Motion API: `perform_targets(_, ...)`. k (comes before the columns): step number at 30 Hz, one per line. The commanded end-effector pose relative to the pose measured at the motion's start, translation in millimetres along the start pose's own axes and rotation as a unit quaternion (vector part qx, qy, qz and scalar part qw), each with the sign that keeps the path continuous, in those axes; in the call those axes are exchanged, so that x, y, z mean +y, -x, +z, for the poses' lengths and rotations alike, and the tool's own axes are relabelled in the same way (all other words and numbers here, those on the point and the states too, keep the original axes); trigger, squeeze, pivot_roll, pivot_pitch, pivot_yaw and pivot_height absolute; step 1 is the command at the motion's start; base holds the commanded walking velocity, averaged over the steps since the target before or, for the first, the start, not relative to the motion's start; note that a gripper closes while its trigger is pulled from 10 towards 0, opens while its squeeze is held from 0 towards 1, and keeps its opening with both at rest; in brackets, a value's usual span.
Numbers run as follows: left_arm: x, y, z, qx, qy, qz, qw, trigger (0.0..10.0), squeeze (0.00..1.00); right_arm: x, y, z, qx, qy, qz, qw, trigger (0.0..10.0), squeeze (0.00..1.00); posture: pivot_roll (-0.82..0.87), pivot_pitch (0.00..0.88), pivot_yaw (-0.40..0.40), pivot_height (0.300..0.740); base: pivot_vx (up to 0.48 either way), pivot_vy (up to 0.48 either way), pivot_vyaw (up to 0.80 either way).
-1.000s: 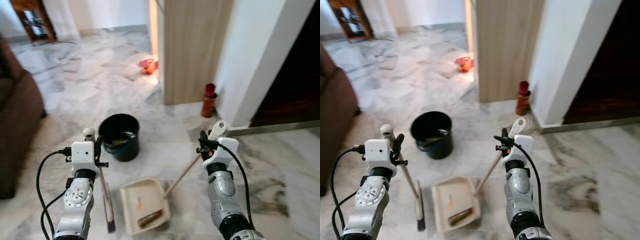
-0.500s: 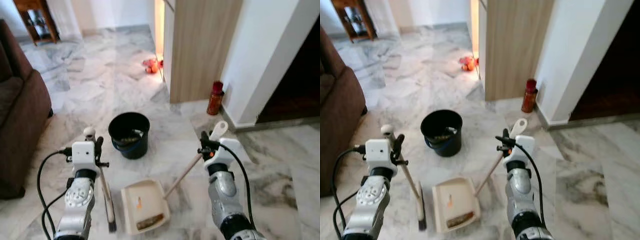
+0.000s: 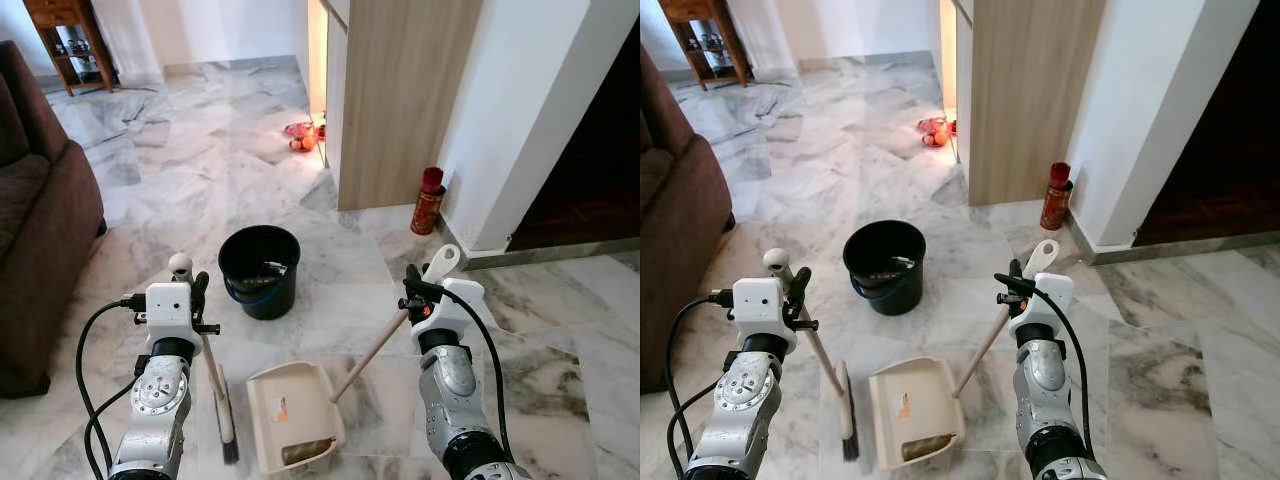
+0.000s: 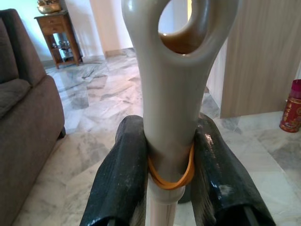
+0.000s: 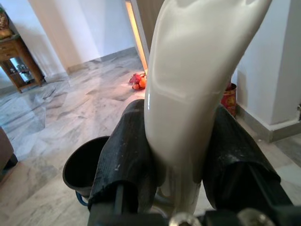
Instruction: Sweep floor
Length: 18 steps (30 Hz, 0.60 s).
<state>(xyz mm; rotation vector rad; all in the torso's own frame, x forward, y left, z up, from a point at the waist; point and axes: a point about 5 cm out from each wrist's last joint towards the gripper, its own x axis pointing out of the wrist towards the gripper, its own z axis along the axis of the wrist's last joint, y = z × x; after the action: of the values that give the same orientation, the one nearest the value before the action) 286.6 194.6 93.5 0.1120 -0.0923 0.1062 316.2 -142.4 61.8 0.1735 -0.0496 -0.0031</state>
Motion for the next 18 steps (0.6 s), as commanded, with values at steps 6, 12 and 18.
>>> perform_targets(6,-0.1,-1.9,5.2,-0.013,-0.009,-0.003,1.000,10.0,0.00,6.2,-6.2,9.6,-0.021,-0.003,0.011,1.000,10.0,0.00,0.16,0.013,0.027,0.740,0.000,0.000,0.60)
perform_targets(12,-0.2,-2.0,5.2,-0.013,-0.009,-0.003,1.000,10.0,0.00,6.5,-6.5,9.6,-0.021,-0.006,0.011,1.000,10.0,0.00,0.16,0.013,0.027,0.740,0.000,0.000,0.28)
perform_targets(18,-0.5,-2.0,5.2,-0.013,-0.009,-0.003,1.000,10.0,0.00,5.8,-6.4,9.4,-0.019,-0.004,0.012,1.000,10.0,0.00,0.16,0.016,0.026,0.740,0.000,0.000,0.00)
